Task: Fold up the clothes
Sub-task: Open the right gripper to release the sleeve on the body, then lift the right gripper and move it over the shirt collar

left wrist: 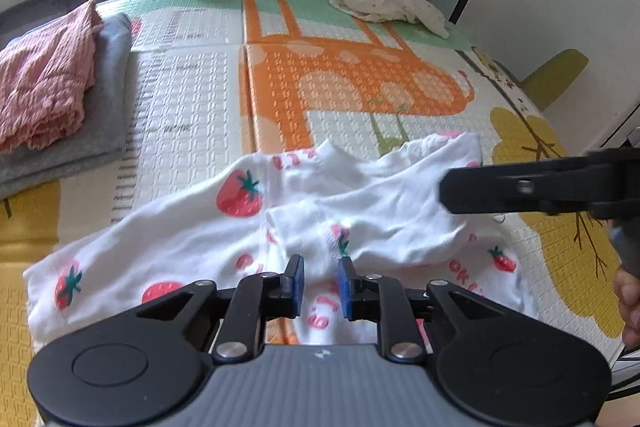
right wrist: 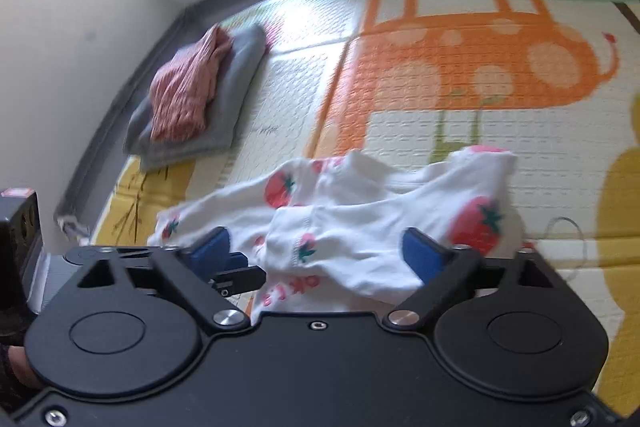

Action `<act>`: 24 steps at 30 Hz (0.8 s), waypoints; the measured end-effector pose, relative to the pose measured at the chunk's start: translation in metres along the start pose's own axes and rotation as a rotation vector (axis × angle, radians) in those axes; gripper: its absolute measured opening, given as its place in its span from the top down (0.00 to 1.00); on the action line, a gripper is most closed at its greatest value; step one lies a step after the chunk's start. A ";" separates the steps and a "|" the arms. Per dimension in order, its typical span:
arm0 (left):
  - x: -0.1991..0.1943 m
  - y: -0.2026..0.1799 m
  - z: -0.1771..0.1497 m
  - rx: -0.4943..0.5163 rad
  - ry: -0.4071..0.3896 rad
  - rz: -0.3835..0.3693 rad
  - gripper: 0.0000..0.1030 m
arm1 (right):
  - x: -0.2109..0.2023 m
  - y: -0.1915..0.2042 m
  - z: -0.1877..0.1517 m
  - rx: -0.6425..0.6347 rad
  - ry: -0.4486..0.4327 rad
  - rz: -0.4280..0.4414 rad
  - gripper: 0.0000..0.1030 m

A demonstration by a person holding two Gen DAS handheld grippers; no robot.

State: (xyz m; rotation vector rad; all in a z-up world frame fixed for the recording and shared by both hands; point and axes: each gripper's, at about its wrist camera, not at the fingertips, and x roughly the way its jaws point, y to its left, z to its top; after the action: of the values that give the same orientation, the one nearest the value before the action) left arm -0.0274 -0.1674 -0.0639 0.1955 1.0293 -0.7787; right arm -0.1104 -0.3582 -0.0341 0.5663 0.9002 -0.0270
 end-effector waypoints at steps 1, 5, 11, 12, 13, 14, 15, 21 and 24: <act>0.001 -0.001 0.002 0.004 -0.003 -0.002 0.79 | -0.004 -0.005 0.000 0.018 -0.007 0.008 0.04; 0.008 -0.006 0.012 0.016 -0.011 -0.013 0.78 | -0.017 -0.025 -0.002 0.059 -0.018 -0.010 0.00; 0.027 -0.013 0.027 0.024 0.003 -0.031 0.77 | -0.031 -0.054 -0.013 0.147 -0.023 -0.035 0.00; 0.030 -0.014 0.028 0.027 0.007 -0.028 0.77 | -0.032 -0.059 -0.015 0.158 -0.025 -0.041 0.00; 0.033 -0.015 0.030 0.031 0.011 -0.024 0.77 | -0.033 -0.061 -0.018 0.158 -0.024 -0.054 0.00; 0.036 -0.016 0.031 0.034 0.016 -0.023 0.77 | -0.033 -0.064 -0.021 0.157 -0.022 -0.068 0.00; 0.040 -0.016 0.032 0.034 0.021 -0.022 0.77 | -0.032 -0.065 -0.024 0.150 -0.018 -0.089 0.01; 0.057 -0.014 0.033 0.027 0.061 -0.010 0.77 | -0.021 -0.071 -0.034 0.094 0.021 -0.242 0.12; 0.061 -0.012 0.033 0.022 0.075 -0.009 0.77 | -0.010 -0.073 -0.037 0.047 0.055 -0.324 0.14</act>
State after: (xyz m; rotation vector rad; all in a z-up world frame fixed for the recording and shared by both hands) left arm 0.0043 -0.2223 -0.0949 0.2413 1.0935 -0.7958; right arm -0.1629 -0.4047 -0.0776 0.4617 1.0398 -0.3272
